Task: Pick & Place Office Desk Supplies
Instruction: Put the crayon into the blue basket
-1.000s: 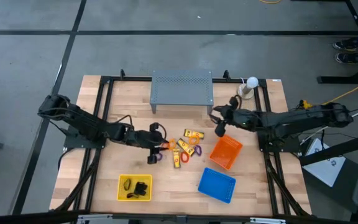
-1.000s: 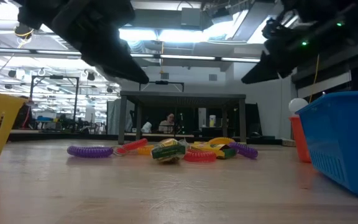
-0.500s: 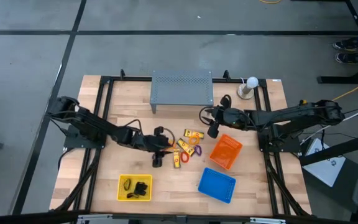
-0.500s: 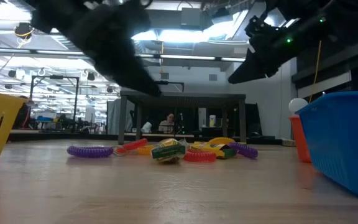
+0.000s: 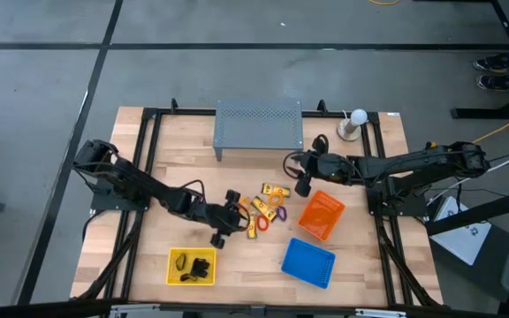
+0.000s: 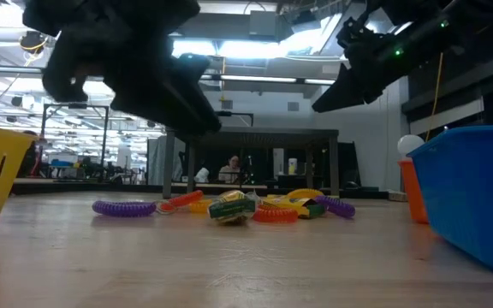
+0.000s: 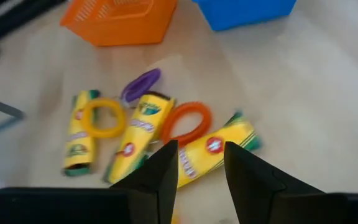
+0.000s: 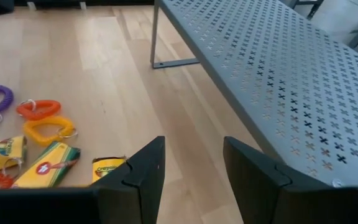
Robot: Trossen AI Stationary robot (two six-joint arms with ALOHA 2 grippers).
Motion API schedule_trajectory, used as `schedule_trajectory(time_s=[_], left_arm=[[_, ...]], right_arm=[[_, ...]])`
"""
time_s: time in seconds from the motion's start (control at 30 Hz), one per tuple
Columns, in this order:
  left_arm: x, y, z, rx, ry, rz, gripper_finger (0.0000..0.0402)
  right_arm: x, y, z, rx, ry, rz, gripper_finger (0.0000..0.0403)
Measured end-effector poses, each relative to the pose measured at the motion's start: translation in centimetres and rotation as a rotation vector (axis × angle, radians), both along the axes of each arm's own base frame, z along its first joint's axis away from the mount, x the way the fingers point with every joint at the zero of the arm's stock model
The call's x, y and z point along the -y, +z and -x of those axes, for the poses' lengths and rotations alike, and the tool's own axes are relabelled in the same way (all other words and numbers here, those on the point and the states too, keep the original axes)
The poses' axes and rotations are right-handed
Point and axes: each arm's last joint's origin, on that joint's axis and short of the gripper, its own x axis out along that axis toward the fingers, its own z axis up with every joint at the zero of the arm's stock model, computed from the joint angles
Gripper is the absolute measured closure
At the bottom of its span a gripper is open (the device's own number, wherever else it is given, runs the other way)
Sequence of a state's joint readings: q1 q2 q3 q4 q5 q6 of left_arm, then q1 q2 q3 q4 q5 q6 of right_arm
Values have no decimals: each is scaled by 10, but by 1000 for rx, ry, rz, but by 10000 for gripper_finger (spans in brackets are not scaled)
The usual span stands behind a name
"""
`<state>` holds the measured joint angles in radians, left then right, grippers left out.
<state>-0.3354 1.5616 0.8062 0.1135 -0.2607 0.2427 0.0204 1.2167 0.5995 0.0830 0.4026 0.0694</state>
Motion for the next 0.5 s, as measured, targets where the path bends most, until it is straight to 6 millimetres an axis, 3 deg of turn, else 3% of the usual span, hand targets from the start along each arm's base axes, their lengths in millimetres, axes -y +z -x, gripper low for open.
schedule_trajectory(time_s=[0.27,0.5], left_arm=[[-1,0,2,-78,-111,-313,255],[-15,15,-27,-203,-202,-419,245]], right_arm=[[0,0,0,12,-9,-24,238],[0,0,0,25,-23,-47,238]])
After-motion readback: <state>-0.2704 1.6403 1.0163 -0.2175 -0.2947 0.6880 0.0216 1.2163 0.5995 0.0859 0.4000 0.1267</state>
